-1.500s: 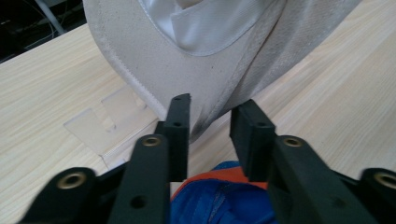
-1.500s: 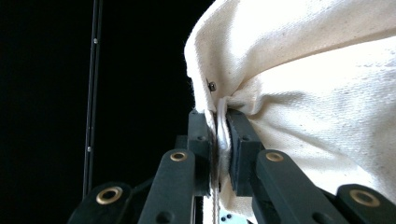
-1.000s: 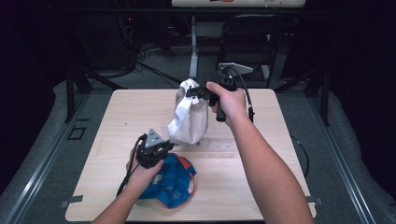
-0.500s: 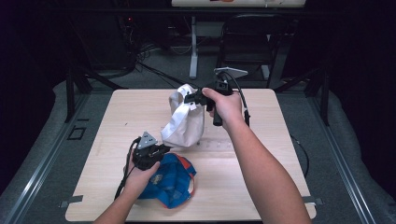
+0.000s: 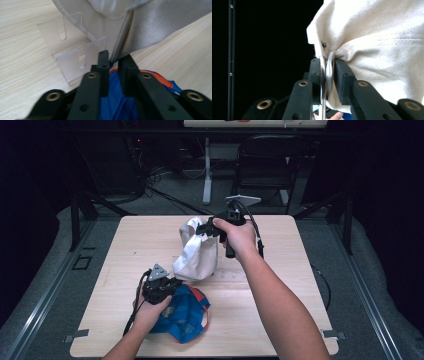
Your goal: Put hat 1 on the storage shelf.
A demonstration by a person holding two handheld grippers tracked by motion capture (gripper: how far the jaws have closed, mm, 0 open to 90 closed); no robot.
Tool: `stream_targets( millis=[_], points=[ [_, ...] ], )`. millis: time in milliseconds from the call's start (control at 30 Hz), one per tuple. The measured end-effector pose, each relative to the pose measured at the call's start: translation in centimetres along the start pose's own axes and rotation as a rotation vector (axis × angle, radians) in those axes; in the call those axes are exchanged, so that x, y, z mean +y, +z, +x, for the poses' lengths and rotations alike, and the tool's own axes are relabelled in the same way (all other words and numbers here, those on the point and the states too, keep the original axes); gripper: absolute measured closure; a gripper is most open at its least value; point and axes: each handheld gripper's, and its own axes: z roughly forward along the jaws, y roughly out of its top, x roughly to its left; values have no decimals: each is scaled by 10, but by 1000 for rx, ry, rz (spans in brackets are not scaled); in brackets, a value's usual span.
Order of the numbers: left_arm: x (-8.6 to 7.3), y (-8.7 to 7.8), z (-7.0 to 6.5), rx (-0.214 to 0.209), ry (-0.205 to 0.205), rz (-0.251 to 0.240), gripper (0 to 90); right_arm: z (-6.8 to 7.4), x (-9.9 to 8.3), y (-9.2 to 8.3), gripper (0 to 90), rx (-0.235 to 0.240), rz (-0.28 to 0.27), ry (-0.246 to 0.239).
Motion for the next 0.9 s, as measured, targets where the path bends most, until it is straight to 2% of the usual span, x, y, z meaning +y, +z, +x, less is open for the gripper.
stream_targets(
  millis=[100, 167, 400, 533, 700, 900],
  points=[
    [-1, -3, -1, 7, 10, 12, 736, 2, -1, -8, 736, 0, -20, -10],
    [-2, -5, -2, 20, 9, -14, 707, 3, -2, -16, 728, 3, -33, -14],
    [-3, -20, -2, 33, 3, -19, 652, -1, -12, -47, 714, -45, -56, -53],
    [-7, -29, -1, 32, 3, -18, 634, -10, -21, -62, 703, -55, -69, -64],
    [-15, -40, 5, 23, -23, -12, 615, -24, -34, -75, 679, -71, -78, -82],
    [-26, -47, 20, 59, -44, -39, 603, -42, -53, -82, 652, -82, -91, -120]
  ],
)
